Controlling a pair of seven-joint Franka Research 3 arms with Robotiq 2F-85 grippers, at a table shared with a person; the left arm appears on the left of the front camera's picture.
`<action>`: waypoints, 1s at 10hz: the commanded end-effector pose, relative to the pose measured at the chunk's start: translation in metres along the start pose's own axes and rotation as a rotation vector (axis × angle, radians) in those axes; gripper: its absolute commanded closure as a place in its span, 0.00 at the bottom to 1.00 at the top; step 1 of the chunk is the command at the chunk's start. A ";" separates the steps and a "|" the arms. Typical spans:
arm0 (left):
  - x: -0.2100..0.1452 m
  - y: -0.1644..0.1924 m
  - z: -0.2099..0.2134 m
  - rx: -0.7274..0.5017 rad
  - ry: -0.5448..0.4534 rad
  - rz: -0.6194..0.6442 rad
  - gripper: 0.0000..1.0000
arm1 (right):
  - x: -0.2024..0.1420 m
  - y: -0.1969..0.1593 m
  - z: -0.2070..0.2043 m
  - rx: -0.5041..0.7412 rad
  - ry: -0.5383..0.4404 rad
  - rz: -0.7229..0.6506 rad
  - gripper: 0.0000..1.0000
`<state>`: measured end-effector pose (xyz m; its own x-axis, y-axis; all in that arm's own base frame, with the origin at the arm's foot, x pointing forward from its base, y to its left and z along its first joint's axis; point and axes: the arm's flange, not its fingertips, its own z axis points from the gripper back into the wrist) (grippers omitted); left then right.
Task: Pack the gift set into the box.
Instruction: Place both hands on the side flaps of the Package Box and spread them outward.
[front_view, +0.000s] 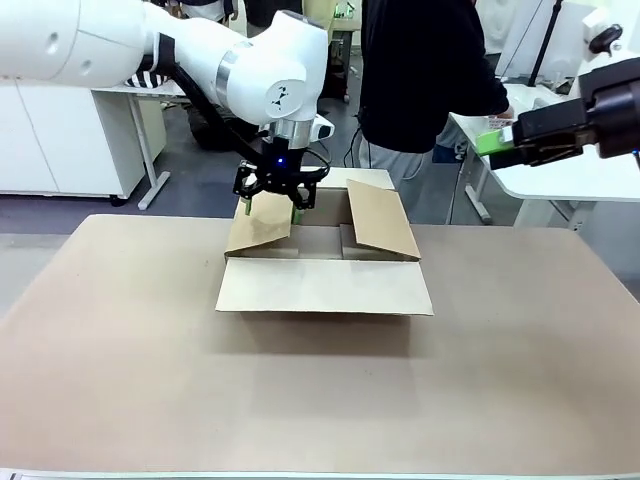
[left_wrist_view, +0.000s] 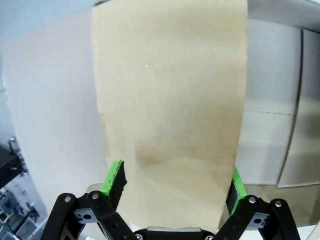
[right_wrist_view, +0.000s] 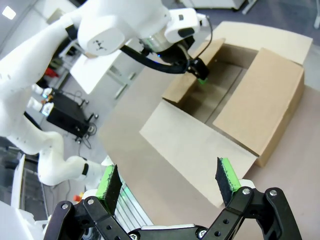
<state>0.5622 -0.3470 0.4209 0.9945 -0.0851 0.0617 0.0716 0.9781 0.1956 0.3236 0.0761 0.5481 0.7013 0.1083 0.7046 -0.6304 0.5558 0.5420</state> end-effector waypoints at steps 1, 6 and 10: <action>0.005 0.003 0.016 0.074 -0.031 0.026 0.00 | 0.003 -0.001 -0.003 0.021 -0.020 0.023 0.00; 0.001 0.034 0.049 0.159 -0.099 0.093 0.00 | 0.003 -0.001 -0.003 0.021 -0.020 0.023 0.00; -0.012 0.087 0.075 0.126 -0.109 0.187 0.00 | 0.003 -0.001 -0.003 0.021 -0.020 0.023 0.00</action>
<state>0.5674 -0.2909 0.5109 0.9798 0.0259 0.1984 -0.0873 0.9476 0.3074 0.3235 0.0763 0.5480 0.7018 0.1100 0.7038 -0.6311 0.5544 0.5426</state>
